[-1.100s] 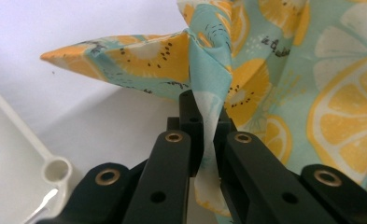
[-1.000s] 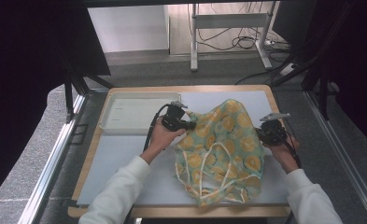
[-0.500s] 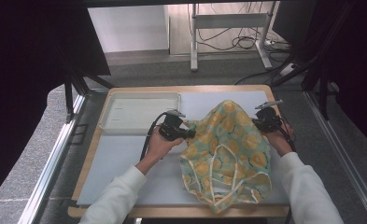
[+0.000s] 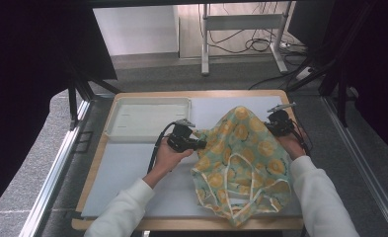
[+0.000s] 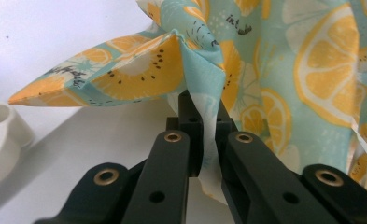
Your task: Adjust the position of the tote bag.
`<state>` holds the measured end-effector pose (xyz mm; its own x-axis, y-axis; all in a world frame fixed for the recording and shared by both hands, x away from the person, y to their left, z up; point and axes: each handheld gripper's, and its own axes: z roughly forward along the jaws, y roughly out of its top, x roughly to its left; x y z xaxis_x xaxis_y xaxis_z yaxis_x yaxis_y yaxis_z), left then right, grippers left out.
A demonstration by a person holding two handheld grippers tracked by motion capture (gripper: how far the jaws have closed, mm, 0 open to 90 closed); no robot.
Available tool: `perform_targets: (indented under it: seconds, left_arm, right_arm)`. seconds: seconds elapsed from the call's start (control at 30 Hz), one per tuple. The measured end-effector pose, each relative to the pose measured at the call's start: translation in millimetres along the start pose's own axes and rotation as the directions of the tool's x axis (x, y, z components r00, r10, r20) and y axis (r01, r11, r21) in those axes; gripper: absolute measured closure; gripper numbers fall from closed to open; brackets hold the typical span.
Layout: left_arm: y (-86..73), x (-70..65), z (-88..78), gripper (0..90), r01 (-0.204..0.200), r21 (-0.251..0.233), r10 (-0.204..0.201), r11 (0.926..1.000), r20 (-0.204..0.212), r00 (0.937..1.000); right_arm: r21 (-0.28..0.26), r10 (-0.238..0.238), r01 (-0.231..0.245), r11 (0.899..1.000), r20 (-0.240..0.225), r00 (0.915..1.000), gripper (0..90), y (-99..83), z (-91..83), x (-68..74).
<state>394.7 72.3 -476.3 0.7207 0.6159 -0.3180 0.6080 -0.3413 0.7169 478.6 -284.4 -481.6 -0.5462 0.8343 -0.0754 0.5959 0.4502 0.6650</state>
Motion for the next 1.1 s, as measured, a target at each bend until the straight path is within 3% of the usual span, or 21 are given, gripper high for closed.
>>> perform_targets:
  seconds: [0.23, 0.3, 0.33, 0.37, 0.43, 0.47, 0.5, 0.7, 0.8, 0.97, 1.1]
  left_arm:
    - [1.5, 7.3, 1.9, 86.6, 0.015, -0.008, -0.015, 0.9999, -0.012, 0.9998]
    - [1.6, 9.4, 3.0, 84.1, 0.022, -0.012, -0.022, 0.9997, -0.010, 0.9997]
    - [1.3, 10.3, 3.4, 84.1, 0.022, -0.018, -0.022, 0.9996, -0.013, 0.9997]
    - [1.2, 10.6, 3.3, 76.7, 0.025, -0.022, -0.026, 0.9994, -0.022, 0.9994]
    - [1.2, 11.2, 0.8, 73.6, 0.019, -0.045, -0.020, 0.9988, -0.036, 0.9992]
    - [1.3, 10.9, -0.6, 65.0, 0.016, -0.055, -0.018, 0.9984, -0.040, 0.9990]
    - [1.8, 10.0, -4.9, 60.0, 0.007, -0.074, -0.011, 0.9972, -0.061, 0.9981]
    - [0.3, 5.6, -16.4, 49.0, -0.012, -0.097, 0.004, 0.9952, -0.089, 0.9961]
    - [-2.8, 1.5, -24.9, 46.3, -0.011, -0.120, 0.002, 0.9927, -0.074, 0.9973]
    - [-13.5, -3.5, -35.4, 43.6, -0.019, -0.125, 0.012, 0.9920, -0.056, 0.9984]
    - [-20.2, -4.0, -38.9, 43.1, -0.004, -0.119, -0.003, 0.9929, -0.055, 0.9985]
  right_arm:
    - [-0.019, -0.006, 0.005, 1.000, -0.025, 0.9997, 85.4, -6.9, -8.9, 1.4]
    - [-0.017, -0.004, 0.003, 1.000, -0.043, 0.9991, 75.3, -8.6, -10.4, 1.7]
    - [-0.017, -0.004, 0.003, 1.000, -0.043, 0.9991, 75.3, -8.6, -10.4, 1.7]
    - [-0.010, 0.003, -0.004, 1.000, -0.043, 0.9991, 62.1, -9.5, -12.6, 3.2]
    - [-0.015, 0.000, -0.001, 1.000, -0.035, 0.9994, 58.3, -10.4, -14.9, 4.1]
    - [-0.027, -0.002, 0.002, 1.000, -0.022, 0.9998, 50.6, -12.9, -20.6, 6.2]
    - [-0.032, -0.001, 0.000, 0.999, -0.014, 0.9999, 48.4, -14.6, -23.8, 6.4]
    - [-0.096, 0.035, -0.038, 0.995, -0.026, 0.9990, 44.7, -28.7, -49.4, 4.6]
    - [-0.123, 0.050, -0.055, 0.991, -0.043, 0.9978, 44.5, -37.4, -62.2, 4.8]
    - [-0.153, 0.055, -0.065, 0.986, -0.072, 0.9959, 44.5, -51.0, -83.4, 9.4]
    - [-0.157, 0.059, -0.073, 0.985, -0.088, 0.9943, 43.7, -56.6, -93.3, 11.5]
